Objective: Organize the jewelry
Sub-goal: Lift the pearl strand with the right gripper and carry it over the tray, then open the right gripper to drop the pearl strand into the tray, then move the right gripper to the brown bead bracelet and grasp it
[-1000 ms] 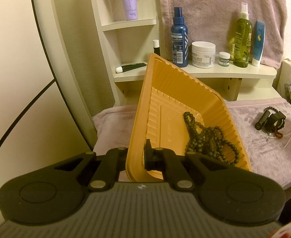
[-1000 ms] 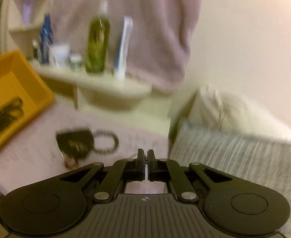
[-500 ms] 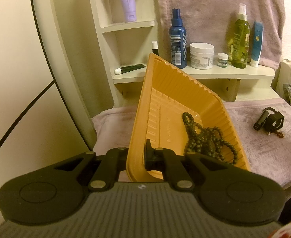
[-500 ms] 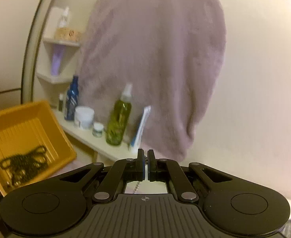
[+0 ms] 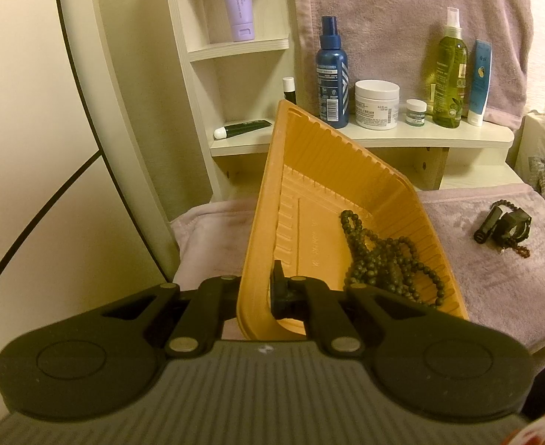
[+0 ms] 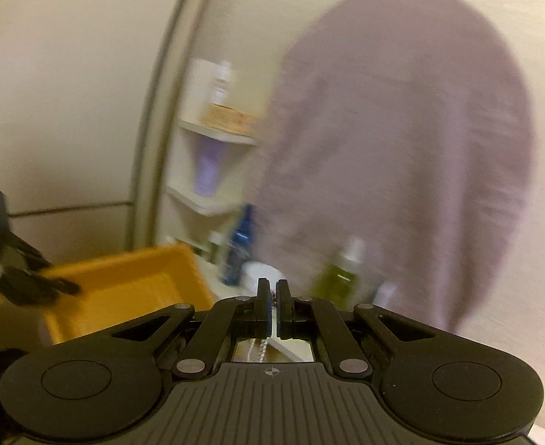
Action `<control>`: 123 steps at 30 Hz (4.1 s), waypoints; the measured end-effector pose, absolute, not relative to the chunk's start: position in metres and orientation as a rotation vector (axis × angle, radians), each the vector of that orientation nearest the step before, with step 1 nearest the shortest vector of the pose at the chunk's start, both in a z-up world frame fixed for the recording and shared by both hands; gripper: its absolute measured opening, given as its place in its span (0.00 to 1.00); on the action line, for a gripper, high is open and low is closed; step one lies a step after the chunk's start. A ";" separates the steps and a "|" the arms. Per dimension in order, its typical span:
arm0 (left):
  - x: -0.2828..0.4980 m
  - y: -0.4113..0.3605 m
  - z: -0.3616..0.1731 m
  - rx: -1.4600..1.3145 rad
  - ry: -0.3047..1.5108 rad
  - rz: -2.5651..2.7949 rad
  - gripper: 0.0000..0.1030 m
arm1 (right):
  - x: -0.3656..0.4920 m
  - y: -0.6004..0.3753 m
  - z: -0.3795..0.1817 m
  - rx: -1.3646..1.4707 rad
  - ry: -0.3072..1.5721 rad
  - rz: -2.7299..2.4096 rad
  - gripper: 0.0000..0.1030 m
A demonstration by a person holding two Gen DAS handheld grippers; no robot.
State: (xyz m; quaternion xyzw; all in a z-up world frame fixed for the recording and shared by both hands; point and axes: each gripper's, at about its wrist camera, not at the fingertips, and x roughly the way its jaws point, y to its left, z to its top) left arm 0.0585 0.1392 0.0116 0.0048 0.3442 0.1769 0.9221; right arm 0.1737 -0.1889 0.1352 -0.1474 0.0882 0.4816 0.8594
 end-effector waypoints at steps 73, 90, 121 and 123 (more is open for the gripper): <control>0.061 0.145 0.010 0.005 0.711 0.363 0.05 | 0.250 -0.234 -0.045 -0.215 0.682 0.791 0.41; 0.061 0.144 0.011 0.008 0.714 0.363 0.05 | 0.252 -0.182 -0.099 -0.181 0.792 0.846 0.26; 0.060 0.144 0.009 0.010 0.713 0.361 0.05 | 0.230 -0.182 -0.095 -0.214 0.773 0.822 0.21; 0.060 0.144 0.009 0.010 0.714 0.362 0.05 | 0.231 -0.175 -0.096 -0.218 0.767 0.823 0.21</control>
